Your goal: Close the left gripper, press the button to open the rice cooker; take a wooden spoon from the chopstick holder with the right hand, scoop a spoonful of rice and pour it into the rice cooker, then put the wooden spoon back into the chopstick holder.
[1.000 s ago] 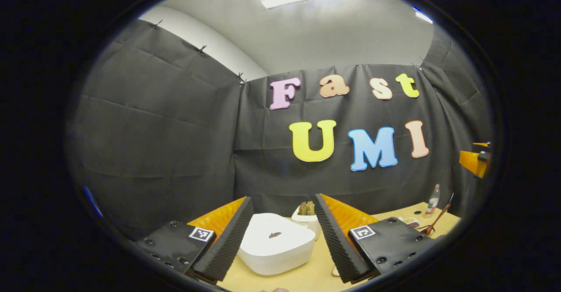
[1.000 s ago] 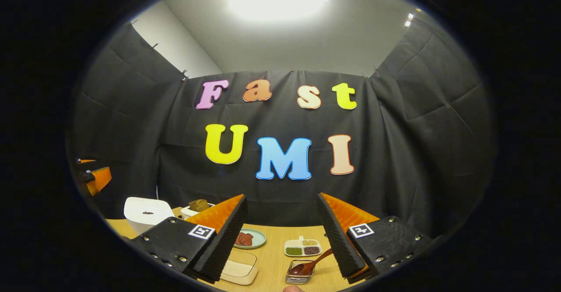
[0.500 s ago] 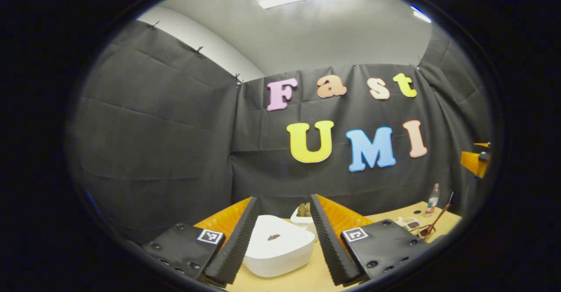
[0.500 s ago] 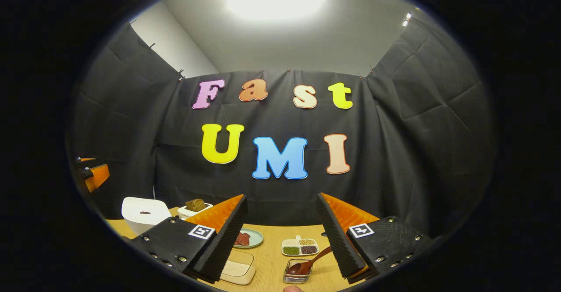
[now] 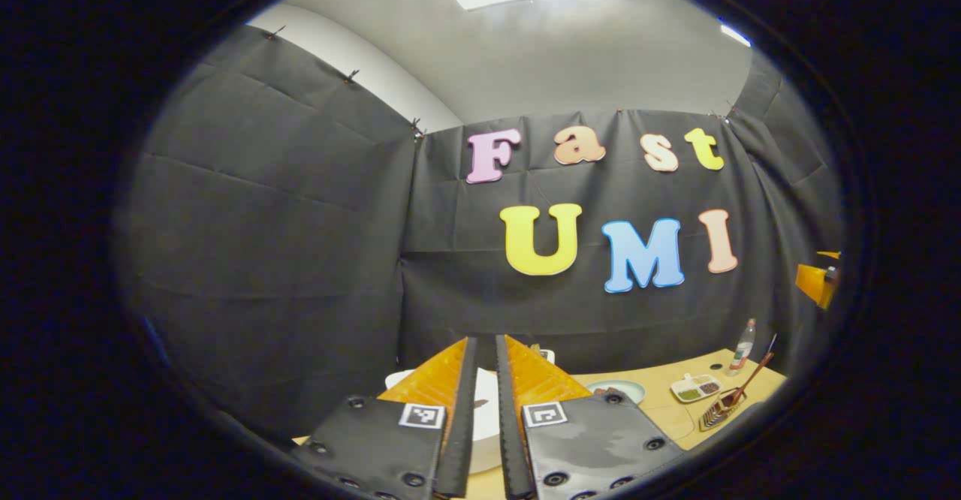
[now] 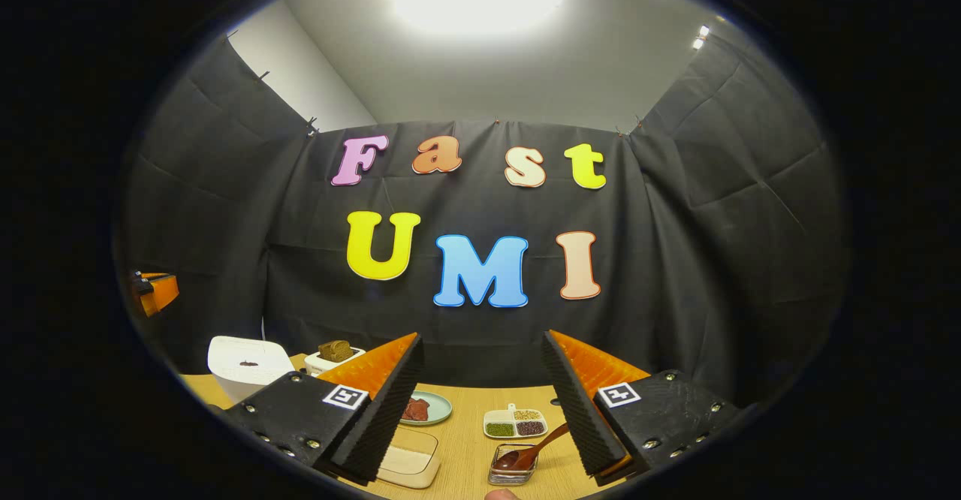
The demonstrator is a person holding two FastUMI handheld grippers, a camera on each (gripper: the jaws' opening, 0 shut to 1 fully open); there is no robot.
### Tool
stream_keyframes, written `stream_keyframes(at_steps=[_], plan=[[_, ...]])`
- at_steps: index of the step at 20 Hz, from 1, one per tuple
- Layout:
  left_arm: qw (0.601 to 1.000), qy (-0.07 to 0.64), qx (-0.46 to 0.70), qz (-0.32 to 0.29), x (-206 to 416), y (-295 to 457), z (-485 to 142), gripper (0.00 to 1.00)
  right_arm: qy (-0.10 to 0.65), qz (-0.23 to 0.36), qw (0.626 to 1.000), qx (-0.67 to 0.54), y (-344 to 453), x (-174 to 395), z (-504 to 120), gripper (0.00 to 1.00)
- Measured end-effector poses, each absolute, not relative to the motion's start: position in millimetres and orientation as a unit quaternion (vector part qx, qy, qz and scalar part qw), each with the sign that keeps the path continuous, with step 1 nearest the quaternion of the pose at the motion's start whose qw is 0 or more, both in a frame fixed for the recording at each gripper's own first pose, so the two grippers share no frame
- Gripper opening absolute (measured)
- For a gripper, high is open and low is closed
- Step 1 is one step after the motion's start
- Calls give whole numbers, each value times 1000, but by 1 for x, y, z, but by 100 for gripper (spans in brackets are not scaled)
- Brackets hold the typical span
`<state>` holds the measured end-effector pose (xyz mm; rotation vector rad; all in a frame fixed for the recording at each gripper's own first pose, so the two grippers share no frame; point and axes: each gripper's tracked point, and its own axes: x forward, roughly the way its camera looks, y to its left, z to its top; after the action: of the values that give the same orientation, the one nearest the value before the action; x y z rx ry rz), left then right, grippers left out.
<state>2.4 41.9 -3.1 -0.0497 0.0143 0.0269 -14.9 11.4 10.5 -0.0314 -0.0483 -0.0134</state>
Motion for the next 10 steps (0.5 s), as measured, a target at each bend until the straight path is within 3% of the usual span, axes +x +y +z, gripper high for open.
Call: stream_keyframes(at_steps=[1,2,10], plan=[[1000,9,-25,12,7,43,-8,19,-24,-8,1000,-17,11,-15,10,95],[1000,10,-24,10,10,44,-9,7,-24,-11,999,-19,11,-16,11,96],[999,17,-30,-35,43,52,-17,8,-18,-37,999,-29,10,-24,10,95]])
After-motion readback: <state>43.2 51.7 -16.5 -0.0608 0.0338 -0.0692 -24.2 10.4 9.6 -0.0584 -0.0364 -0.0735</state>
